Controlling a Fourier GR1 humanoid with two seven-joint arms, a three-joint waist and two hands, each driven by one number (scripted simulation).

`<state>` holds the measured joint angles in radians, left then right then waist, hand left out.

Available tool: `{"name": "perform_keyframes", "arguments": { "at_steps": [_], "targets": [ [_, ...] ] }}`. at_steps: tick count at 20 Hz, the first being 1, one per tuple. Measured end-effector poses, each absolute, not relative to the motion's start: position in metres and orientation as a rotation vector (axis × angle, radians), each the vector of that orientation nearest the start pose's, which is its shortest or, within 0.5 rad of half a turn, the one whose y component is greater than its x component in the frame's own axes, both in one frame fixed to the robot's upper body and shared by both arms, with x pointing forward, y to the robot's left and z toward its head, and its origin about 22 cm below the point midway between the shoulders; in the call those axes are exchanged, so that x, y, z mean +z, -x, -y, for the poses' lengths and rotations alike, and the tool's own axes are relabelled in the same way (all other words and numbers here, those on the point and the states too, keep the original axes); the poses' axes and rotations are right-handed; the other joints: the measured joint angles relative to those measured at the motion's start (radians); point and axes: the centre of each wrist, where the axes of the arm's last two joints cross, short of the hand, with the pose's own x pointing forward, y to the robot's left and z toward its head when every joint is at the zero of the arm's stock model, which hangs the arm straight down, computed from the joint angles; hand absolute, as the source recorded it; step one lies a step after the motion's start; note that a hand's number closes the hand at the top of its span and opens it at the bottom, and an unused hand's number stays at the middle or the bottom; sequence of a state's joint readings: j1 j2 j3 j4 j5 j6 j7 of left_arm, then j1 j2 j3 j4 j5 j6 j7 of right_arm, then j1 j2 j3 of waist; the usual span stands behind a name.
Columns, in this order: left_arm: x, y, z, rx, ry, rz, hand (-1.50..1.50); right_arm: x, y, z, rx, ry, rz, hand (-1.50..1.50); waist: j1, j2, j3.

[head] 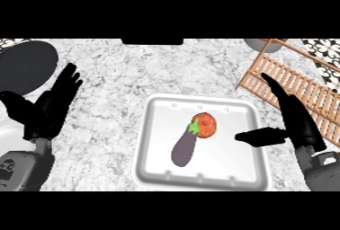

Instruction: Pick the squash from the tray and place it in the tiered shelf

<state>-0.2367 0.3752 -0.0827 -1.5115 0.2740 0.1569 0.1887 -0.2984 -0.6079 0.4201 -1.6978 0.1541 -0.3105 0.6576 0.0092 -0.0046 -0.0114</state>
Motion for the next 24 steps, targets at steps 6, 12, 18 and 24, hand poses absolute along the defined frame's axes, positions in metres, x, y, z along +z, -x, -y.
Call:
{"name": "perform_keyframes", "arguments": {
  "at_steps": [6, 12, 18, 24],
  "targets": [
    [0.068, -0.298, -0.27, -0.071, -0.075, 1.526, 0.0, 0.132, -0.292, 0.185, 0.693, 0.775, 1.102, -1.5, 0.016, 0.002, 0.004],
    [0.066, -0.3, -0.272, -0.064, -0.073, 1.534, 0.0, 0.133, -0.306, 0.124, 0.791, 0.788, 1.054, -1.5, 0.013, 0.005, 0.008],
    [0.065, -0.304, -0.274, -0.057, -0.08, 1.535, 0.0, 0.113, -0.316, 0.095, 0.882, 0.824, 0.935, -1.5, 0.004, 0.004, 0.009],
    [0.068, -0.303, -0.277, -0.051, -0.082, 1.532, 0.0, 0.101, -0.317, 0.083, 0.94, 0.837, 0.858, -1.5, -0.005, 0.001, 0.01]
  ]
}}
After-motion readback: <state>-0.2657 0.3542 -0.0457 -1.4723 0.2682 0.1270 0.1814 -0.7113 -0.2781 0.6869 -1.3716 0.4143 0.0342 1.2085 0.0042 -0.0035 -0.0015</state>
